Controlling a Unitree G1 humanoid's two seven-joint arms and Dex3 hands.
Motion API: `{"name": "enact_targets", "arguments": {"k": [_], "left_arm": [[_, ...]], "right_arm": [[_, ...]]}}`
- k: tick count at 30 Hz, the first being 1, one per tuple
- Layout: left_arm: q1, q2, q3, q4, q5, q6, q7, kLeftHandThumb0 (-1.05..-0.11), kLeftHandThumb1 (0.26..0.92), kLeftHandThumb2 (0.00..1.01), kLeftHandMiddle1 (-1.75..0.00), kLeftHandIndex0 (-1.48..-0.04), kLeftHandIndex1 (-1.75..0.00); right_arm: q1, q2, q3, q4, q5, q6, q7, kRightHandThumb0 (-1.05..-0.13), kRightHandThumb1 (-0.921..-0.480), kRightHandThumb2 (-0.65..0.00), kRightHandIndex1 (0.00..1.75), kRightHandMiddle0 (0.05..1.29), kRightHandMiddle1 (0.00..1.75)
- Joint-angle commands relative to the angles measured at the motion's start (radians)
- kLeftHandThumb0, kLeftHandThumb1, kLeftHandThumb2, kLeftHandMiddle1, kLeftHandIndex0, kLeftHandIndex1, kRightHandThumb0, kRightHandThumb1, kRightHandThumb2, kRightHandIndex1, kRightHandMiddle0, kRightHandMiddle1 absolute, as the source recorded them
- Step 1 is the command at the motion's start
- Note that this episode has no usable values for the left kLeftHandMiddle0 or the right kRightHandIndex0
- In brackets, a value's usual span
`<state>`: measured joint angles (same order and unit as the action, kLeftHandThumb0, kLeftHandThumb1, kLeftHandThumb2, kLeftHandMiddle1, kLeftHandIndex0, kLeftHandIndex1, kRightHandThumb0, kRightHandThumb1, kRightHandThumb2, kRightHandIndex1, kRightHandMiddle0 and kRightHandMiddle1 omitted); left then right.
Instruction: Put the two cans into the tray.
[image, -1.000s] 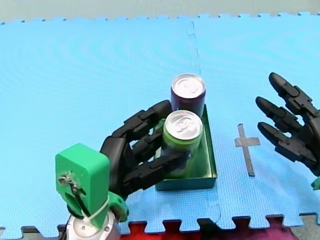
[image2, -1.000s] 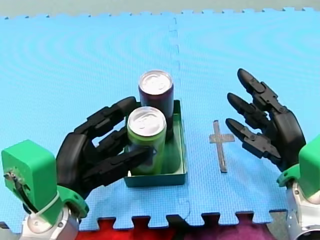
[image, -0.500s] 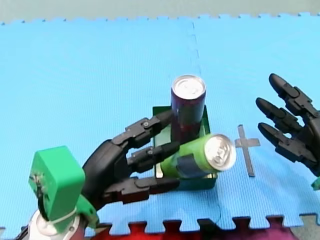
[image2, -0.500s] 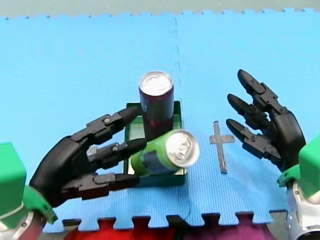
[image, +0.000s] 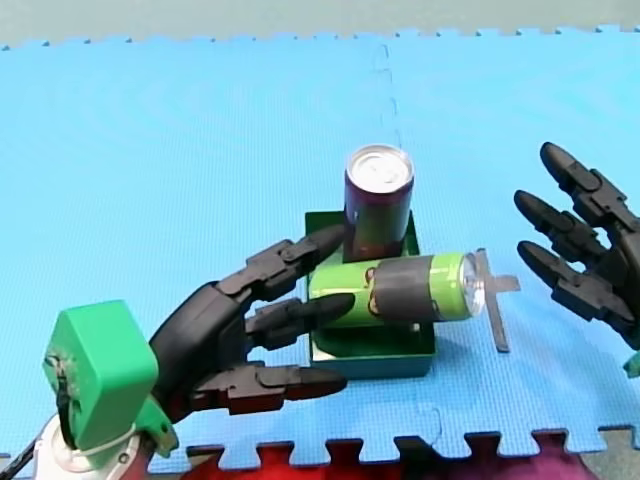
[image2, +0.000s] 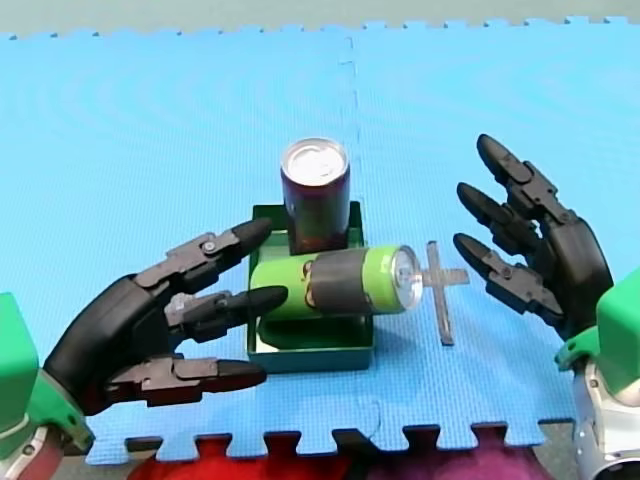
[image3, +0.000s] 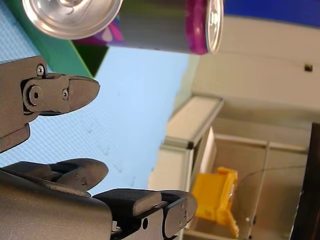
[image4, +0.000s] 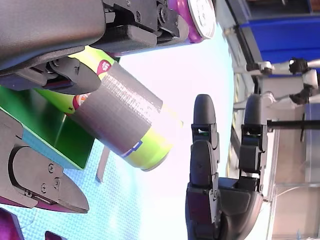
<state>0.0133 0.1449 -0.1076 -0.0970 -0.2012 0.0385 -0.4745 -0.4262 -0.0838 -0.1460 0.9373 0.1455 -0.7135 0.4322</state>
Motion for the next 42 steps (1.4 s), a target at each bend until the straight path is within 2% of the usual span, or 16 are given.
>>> {"name": "enact_targets", "arguments": {"k": [1, 10, 12, 15, 19, 24, 28, 33, 38, 42], "left_arm": [[0.0, 0.006, 0.003, 0.003, 0.004, -0.007, 0.004, -1.048, 0.676, 0.0, 0.0, -0.18, 0.0], [0.004, 0.001, -0.001, 0.009, 0.008, -0.023, 0.016, -1.048, 0.676, 0.0, 0.0, -0.17, 0.0], [0.004, -0.001, -0.001, 0.016, 0.007, -0.031, 0.016, -1.048, 0.674, 0.0, 0.0, -0.17, 0.0], [0.003, -0.002, 0.003, 0.029, 0.001, -0.045, 0.01, -1.048, 0.671, 0.0, 0.0, -0.17, 0.0], [0.007, 0.003, 0.02, 0.036, -0.023, -0.06, -0.008, -1.048, 0.667, 0.0, 0.0, -0.17, 0.0], [0.01, 0.003, 0.048, 0.041, -0.075, -0.044, -0.029, -1.048, 0.67, 0.0, 0.0, -0.17, 0.0], [0.033, 0.031, 0.082, 0.023, -0.101, -0.039, -0.046, -1.048, 0.669, 0.0, 0.0, -0.17, 0.0], [0.06, 0.063, 0.144, 0.011, -0.136, -0.044, -0.056, -1.048, 0.67, 0.0, 0.0, -0.18, 0.0], [0.094, 0.053, 0.184, 0.0, -0.144, -0.067, -0.024, -1.048, 0.668, 0.0, 0.0, -0.18, 0.0], [0.096, 0.048, 0.194, 0.016, -0.134, -0.095, -0.014, -1.048, 0.669, 0.0, -0.01, -0.19, -0.01]], "right_arm": [[0.007, -0.007, 0.0, -0.009, 0.002, 0.004, -0.003, -1.046, -0.921, -0.293, 0.0, 0.3, 0.0], [0.013, -0.006, 0.003, -0.023, 0.002, 0.021, -0.013, -1.048, -0.921, -0.296, 0.0, 0.3, 0.0], [0.013, -0.006, 0.004, -0.02, 0.0, 0.02, -0.016, -1.048, -0.921, -0.296, 0.0, 0.3, 0.0], [0.01, -0.007, 0.003, -0.012, -0.001, 0.019, -0.018, -1.048, -0.921, -0.297, 0.0, 0.3, 0.0], [-0.004, -0.011, 0.0, -0.005, 0.003, 0.026, -0.017, -1.048, -0.921, -0.297, 0.0, 0.3, 0.0], [-0.009, -0.014, -0.003, -0.006, 0.008, 0.034, -0.014, -1.048, -0.921, -0.295, 0.0, 0.3, 0.0], [-0.004, -0.02, -0.007, -0.012, 0.014, 0.037, -0.005, -1.048, -0.921, -0.294, 0.0, 0.3, 0.0], [0.0, -0.022, -0.008, -0.009, 0.013, 0.036, 0.0, -1.048, -0.921, -0.294, 0.0, 0.3, 0.0], [0.001, -0.022, -0.008, -0.005, 0.011, 0.03, 0.002, -1.048, -0.921, -0.298, 0.0, 0.31, 0.0], [0.0, -0.022, -0.006, -0.002, 0.008, 0.027, 0.001, -1.048, -0.921, -0.3, 0.0, 0.31, 0.0]]}}
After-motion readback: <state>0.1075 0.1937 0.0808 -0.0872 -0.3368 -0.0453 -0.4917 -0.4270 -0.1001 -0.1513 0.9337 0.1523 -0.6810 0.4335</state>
